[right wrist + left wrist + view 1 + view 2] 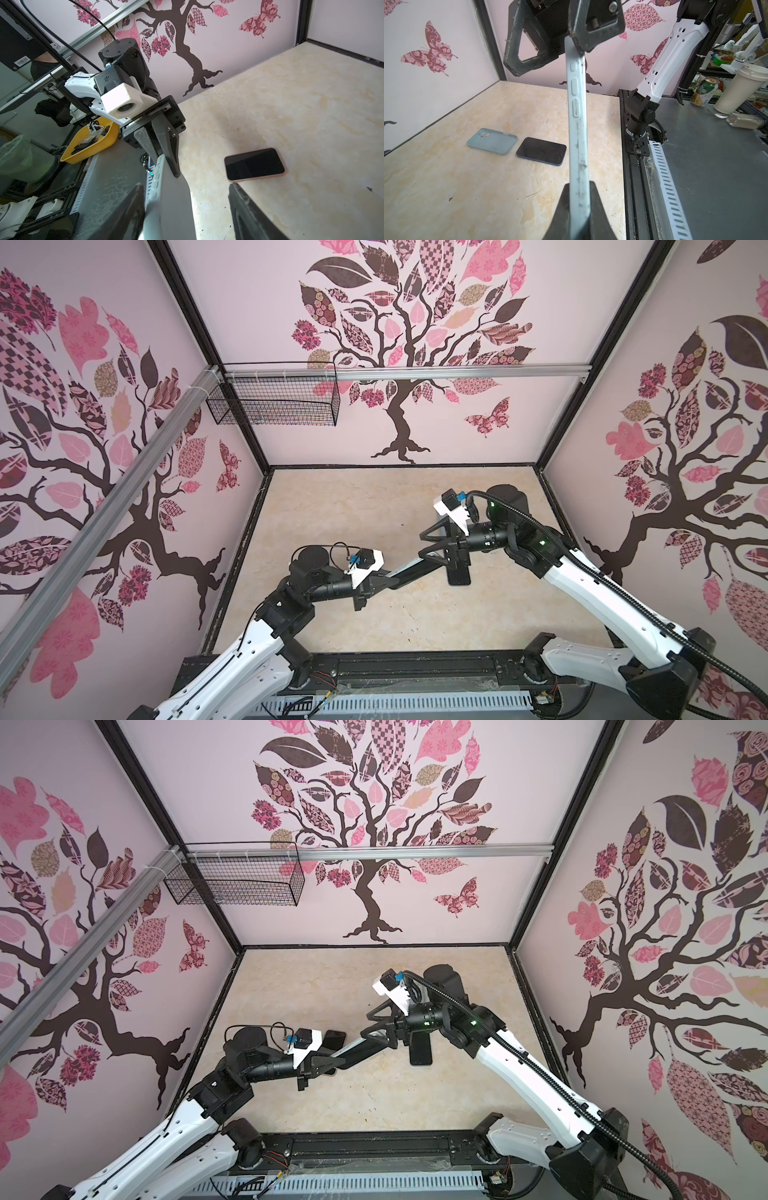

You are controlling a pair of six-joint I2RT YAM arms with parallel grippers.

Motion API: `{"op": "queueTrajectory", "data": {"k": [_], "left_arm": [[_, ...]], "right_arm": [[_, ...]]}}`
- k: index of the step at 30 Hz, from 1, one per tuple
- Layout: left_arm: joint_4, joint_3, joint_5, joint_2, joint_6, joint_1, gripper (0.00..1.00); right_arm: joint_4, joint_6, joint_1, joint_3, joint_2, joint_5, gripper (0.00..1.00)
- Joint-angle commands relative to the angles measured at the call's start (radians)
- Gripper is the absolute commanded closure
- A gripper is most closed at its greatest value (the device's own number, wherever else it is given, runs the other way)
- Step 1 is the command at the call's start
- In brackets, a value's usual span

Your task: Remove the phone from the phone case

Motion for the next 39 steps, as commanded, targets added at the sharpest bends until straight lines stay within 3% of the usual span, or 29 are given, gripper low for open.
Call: {"op": "queueTrajectory", "data": {"k": [1,6,10,39], "left_arm": [[0.163,0.065,0.126,-0.040,0.062,-0.021,1.00],[0.176,0.052,0.069,-0.043,0.051,-0.018,1.00],[0.177,0.048,0.057,-0.040,0.049,-0.018,1.00],[0.190,0.047,0.080,-0.042,0.049,-0.018,1.00]], "right_arm": [[-0.042,0.006,-0.016,0.025,0.010,0.008,0.32],[0.167,0.023,-0.016,-0.063,-0.130,-0.044,0.31],[0.309,0.061,-0.016,-0.136,-0.231,-0.018,0.30],[0.160,-0.025,-0.016,-0.143,-0.221,0.116,0.32]]}}
